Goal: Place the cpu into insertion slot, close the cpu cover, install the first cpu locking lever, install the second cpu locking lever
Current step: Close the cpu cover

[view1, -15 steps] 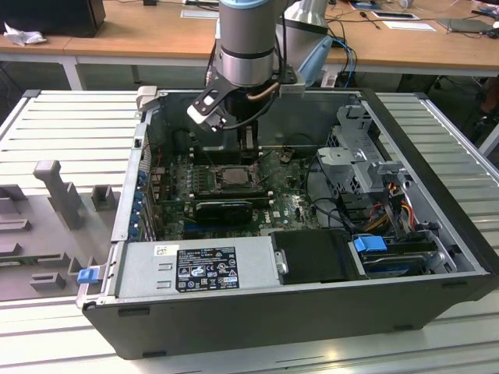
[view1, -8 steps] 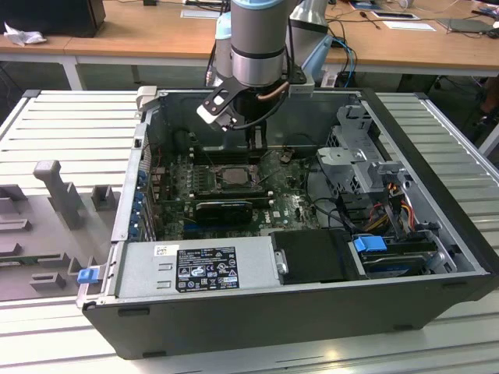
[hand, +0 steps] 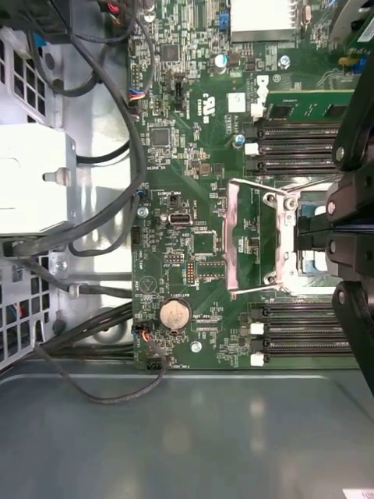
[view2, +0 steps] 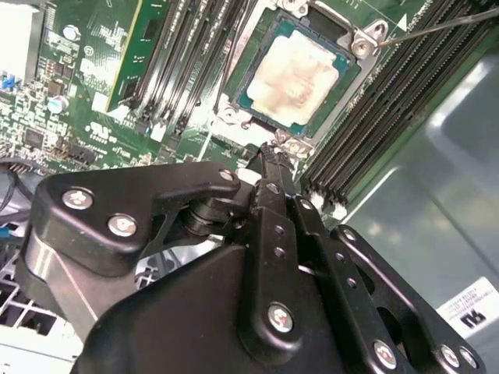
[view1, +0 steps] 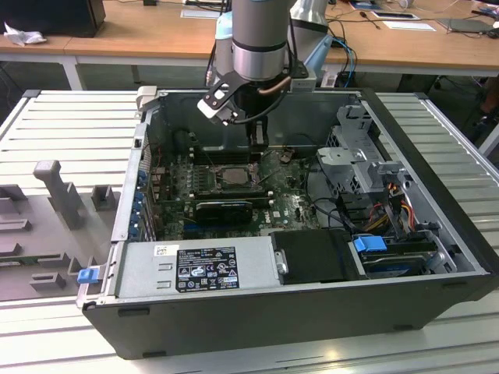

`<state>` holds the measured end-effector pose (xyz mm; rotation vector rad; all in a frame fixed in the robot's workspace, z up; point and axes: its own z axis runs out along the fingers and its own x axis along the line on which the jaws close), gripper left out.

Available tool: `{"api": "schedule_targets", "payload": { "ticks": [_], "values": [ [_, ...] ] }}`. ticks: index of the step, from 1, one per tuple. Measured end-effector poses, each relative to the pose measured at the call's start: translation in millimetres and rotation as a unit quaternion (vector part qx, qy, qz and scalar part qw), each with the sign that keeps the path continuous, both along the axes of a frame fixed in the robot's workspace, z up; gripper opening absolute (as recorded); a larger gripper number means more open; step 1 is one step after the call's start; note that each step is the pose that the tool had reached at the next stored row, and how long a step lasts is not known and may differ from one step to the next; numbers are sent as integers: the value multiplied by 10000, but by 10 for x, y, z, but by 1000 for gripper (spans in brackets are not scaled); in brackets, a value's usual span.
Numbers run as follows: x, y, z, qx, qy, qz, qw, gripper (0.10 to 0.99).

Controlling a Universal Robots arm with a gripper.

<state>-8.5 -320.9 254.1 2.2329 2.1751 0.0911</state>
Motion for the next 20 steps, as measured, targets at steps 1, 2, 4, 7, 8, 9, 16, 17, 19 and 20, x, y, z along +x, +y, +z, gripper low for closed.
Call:
{"api": "schedule_targets", "payload": {
  "ticks": [1,2,4,7,8,9,16,17,19,20],
  "values": [
    [0,0,31,1,0,0,10000,106],
    [0,0,54,1,0,0,10000,106],
    [5,0,94,0,1,2,10000,106],
    [45,0,94,1,3,1,10000,106],
    [75,0,95,1,5,0,10000,106],
    [113,0,95,1,9,0,10000,106],
    [193,-6,90,0,11,0,10000,106],
    [217,-6,89,1,11,-1,10000,106],
    [273,-5,88,1,11,-1,10000,106],
    [297,-5,88,2,10,-1,10000,106]
  ]
}}
